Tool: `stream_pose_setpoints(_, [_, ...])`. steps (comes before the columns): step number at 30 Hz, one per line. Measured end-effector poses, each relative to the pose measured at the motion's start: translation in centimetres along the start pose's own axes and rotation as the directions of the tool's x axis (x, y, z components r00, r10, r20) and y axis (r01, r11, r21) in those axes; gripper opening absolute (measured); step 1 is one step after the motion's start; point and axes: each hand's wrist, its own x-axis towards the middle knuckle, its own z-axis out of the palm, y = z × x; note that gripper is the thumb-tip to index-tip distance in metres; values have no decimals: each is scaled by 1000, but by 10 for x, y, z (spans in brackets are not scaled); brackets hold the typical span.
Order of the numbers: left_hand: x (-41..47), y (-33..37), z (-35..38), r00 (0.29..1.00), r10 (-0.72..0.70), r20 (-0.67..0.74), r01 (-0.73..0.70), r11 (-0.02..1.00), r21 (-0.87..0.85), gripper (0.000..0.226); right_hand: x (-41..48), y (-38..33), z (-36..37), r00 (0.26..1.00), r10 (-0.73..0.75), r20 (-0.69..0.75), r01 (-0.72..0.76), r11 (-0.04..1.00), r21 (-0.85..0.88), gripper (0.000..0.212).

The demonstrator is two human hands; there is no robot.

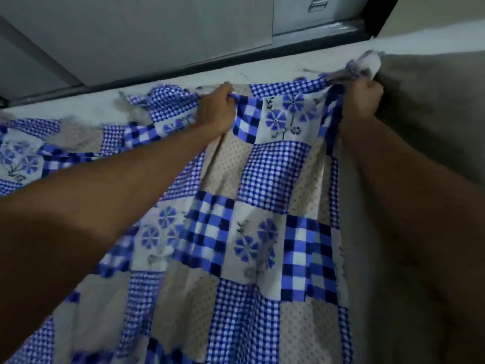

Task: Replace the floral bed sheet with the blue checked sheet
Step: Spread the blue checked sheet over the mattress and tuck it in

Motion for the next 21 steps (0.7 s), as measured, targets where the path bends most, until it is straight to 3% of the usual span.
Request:
stream_pose_setpoints(2, [8, 50, 7, 989, 148, 2, -146, 975, -169, 26, -3, 1, 1, 962, -65, 264, 89, 993, -80, 68])
stream_pose_setpoints(4, [11, 99, 17, 966, 256, 34, -239, 938, -253, 28, -7, 8, 4, 833, -167, 528, 324, 920, -220, 95])
stream_pose_setpoints(6, [16, 132, 33, 966, 253, 58, -225, 927, -299, 24, 0, 16, 10, 707, -241, 665, 516, 818, -254, 81])
stream_pose_setpoints(7, [18, 141, 41, 973, 225, 59, -196, 929, -314, 22, 1, 10, 9, 738, -223, 637, 518, 792, -324, 64])
stream_pose_setpoints(9, [18, 147, 56, 981, 176, 80, -137, 925, -354, 23, 19, 4, 5, 860, -251, 443, 482, 682, -550, 36])
stream_pose_setpoints(12, [6, 155, 59, 962, 235, 140, -131, 844, -520, 34, 35, -20, -4, 897, -266, 353, 441, 585, -680, 37])
stream_pose_setpoints(15, [-3, 161, 48, 921, 332, 205, -159, 800, -579, 51, 52, -38, -15, 942, -221, 254, 335, 683, -649, 39])
stream_pose_setpoints(17, [-10, 150, 35, 934, 300, 193, -200, 888, -414, 52, 61, -46, -24, 953, -253, 167, 298, 690, -660, 38])
stream_pose_setpoints(19, [-20, 120, 26, 973, 139, 187, -129, 990, -64, 53, 58, -61, -29, 974, -204, 96, 223, 806, -549, 38])
stream_pose_setpoints(21, [-31, 77, 21, 968, -92, 232, 23, 959, 282, 71, 48, -68, -35, 952, -265, 153, 301, 720, -626, 43])
